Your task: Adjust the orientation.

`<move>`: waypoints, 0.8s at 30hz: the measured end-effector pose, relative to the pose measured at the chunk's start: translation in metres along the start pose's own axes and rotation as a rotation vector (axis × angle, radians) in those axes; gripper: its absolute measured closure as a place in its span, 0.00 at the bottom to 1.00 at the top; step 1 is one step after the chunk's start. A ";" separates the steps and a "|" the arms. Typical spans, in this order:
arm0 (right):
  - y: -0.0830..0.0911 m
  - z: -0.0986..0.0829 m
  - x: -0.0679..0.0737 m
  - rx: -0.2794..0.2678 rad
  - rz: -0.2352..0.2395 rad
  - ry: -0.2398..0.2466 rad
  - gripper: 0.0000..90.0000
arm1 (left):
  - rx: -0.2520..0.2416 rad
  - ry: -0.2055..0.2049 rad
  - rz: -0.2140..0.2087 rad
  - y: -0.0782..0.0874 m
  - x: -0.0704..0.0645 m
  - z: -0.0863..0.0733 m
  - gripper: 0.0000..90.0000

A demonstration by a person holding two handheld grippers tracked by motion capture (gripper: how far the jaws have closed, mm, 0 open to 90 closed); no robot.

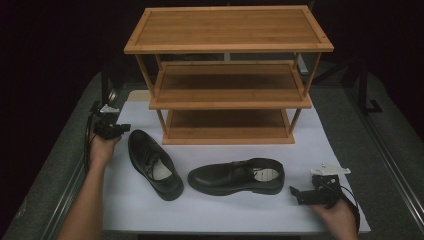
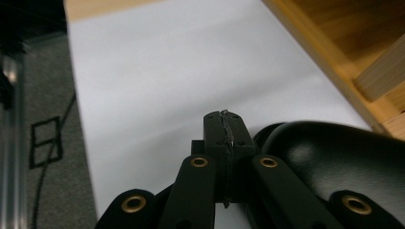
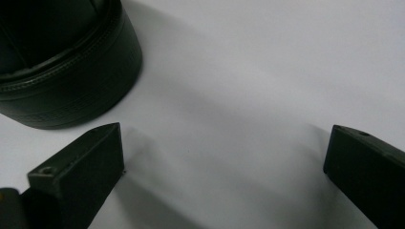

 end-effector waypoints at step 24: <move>0.000 0.000 0.000 0.000 0.000 -0.001 0.00 | 0.028 -0.150 -0.083 -0.010 -0.042 0.003 1.00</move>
Point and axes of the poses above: each handheld gripper's, and its own axes: y roughly backward along the jaws, z roughly out of its top, x roughly to its left, the point moved 5 cm from there along -y, roughly forward along the jaws, and after that the axes turned 4 degrees about x, right-handed, at the moved point
